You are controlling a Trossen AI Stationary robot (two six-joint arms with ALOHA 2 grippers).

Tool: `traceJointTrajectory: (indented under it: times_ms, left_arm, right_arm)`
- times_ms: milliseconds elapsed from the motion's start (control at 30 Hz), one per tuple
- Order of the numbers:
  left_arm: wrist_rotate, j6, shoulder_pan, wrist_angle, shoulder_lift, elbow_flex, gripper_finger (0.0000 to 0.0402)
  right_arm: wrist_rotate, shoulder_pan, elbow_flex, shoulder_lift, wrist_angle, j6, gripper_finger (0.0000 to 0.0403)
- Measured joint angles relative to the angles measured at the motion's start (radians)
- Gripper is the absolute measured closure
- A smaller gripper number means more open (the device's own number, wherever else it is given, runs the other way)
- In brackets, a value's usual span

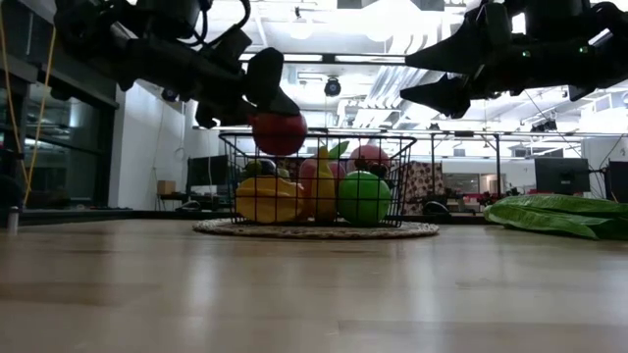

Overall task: Build produce basket
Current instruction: Put the pomegranate into the black wire basket, then put the red bell pepper into the black wire basket

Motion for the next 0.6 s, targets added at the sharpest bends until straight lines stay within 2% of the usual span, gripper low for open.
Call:
traceJointTrajectory:
  times_ms: [200,333,600]
  left_arm:
    - [-0.019,-0.014,0.000,0.001,0.000,0.000,0.0107]
    - [-0.068,-0.023,0.000,0.001,0.000,0.000,0.0085]
    - [-0.074,-0.026,0.001,0.001,0.000,0.000,0.0039]
  right_arm:
    - [0.000,0.000,0.000,0.000,0.000,0.000,0.0010]
    - [0.000,0.000,0.000,0.000,0.000,0.000,0.0010]
    - [0.000,0.000,0.000,0.000,0.000,0.000,0.0010]
